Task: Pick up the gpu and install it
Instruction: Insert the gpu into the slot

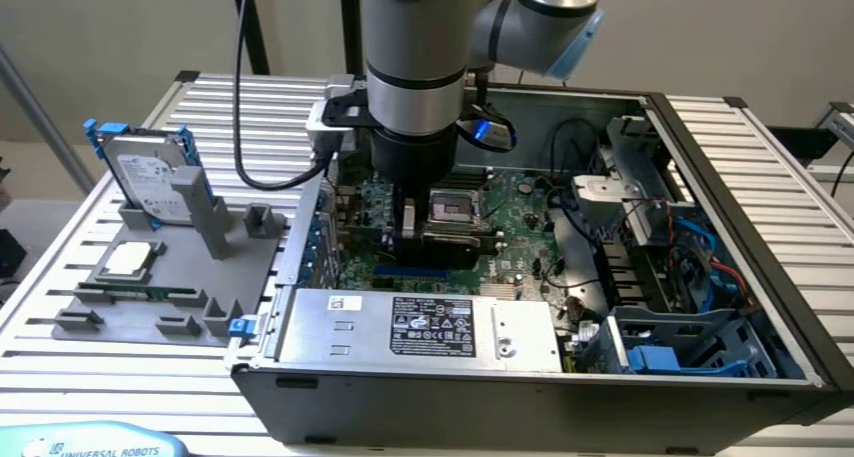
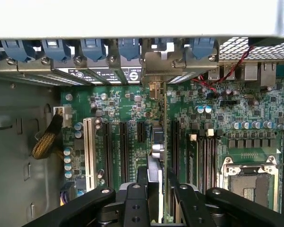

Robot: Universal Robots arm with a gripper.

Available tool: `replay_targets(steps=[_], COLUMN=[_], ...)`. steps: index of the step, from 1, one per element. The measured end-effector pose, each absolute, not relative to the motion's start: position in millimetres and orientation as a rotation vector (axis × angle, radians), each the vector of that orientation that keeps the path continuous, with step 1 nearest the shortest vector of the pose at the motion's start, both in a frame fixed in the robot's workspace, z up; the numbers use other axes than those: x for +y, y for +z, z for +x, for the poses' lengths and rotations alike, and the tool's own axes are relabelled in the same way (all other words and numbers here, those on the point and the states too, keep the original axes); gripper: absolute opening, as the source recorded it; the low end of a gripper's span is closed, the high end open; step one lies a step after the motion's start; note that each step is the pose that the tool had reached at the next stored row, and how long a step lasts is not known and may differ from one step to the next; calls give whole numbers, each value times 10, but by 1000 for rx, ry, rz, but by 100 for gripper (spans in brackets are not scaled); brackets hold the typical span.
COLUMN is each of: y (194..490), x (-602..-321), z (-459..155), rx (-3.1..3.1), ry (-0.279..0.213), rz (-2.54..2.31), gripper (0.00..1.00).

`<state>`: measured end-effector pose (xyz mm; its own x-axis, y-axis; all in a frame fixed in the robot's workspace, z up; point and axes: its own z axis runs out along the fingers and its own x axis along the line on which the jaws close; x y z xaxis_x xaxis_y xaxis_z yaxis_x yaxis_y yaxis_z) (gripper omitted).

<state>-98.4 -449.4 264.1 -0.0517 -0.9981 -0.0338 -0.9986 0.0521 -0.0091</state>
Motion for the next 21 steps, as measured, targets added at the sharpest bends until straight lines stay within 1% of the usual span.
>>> replay_targets(steps=[21], y=[2554], x=[-4480], z=[-1019], rx=[2257], ry=[28], rz=[-2144], gripper=[27])
